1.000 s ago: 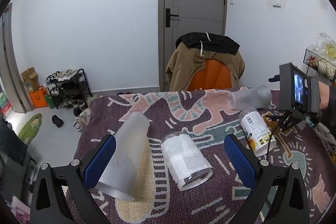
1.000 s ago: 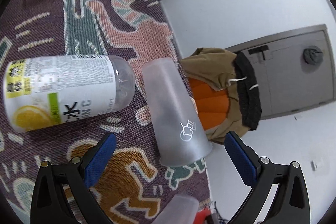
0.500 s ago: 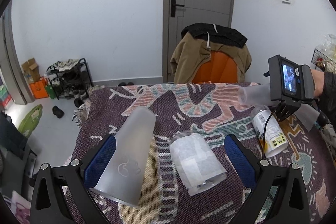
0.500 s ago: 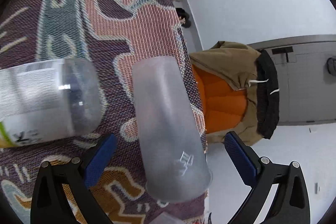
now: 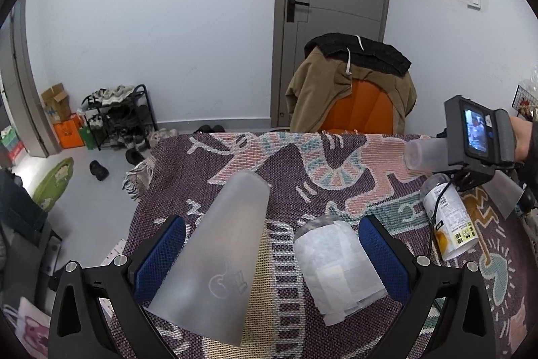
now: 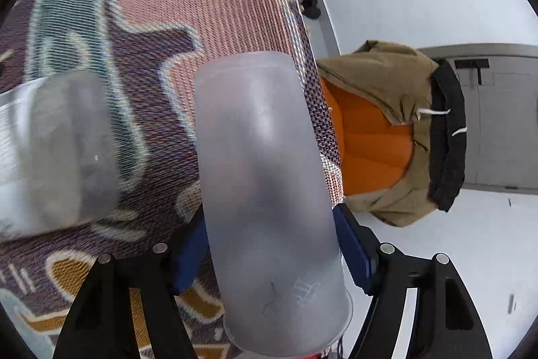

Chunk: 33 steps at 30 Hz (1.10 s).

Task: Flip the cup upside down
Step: 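Close the right gripper around the frosted cup's body, then lift the frosted cup with the right gripper and rotate it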

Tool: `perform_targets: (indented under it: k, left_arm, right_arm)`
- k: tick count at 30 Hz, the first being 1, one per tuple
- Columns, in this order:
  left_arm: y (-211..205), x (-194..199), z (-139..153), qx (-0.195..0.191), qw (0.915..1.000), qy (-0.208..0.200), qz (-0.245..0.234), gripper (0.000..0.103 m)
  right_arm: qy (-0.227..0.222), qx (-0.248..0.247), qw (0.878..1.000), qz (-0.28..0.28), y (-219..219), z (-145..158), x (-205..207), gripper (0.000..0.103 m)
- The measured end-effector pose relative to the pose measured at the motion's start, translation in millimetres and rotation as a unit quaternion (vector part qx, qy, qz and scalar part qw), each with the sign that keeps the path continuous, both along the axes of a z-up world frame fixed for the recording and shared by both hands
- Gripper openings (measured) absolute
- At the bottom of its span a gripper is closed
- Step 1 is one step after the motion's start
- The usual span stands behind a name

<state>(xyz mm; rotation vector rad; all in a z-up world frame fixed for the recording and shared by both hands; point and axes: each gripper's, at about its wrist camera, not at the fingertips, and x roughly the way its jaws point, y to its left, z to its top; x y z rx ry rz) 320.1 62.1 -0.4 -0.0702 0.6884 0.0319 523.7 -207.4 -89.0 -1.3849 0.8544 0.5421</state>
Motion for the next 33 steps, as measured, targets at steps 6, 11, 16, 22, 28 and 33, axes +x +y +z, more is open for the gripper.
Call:
perform_targets:
  k: [6,11,16,22,28,33]
  left_arm:
    - [1.1,-11.0,11.8,-0.004,0.9999,-0.015,-0.003,0.103]
    - [-1.5,-28.0,23.7,-0.008,0.9995,-0.029,-0.009,0.103]
    - [-6.5,-50.6,37.2,-0.012,0.9986,-0.049,-0.018,0.103]
    - [-14.0,-78.1,50.1,-0.016,0.9971,-0.067,-0.033,0.103]
    - [-18.2,-102.9,50.3,-0.027,0.996,-0.072,-0.046,0.103]
    - [-20.9,-119.9,45.6,-0.036,0.9953,-0.072,-0.053,0.103]
  right_arm:
    - [-0.017,0.001,1.0,0.001,-4.3,24.9,-31.7,0.072]
    - [-0.031,-0.001,1.0,0.002,-8.1,53.3,-64.5,0.072]
    - [-0.041,0.01,0.999,0.011,-8.3,85.3,-107.4,0.072]
    - [-0.059,0.024,0.998,0.015,-6.9,125.8,-161.0,0.072]
    - [-0.052,0.056,0.997,0.004,-5.6,147.2,-206.2,0.072]
    - [-0.034,0.101,0.994,-0.012,-4.8,159.9,-242.3,0.072]
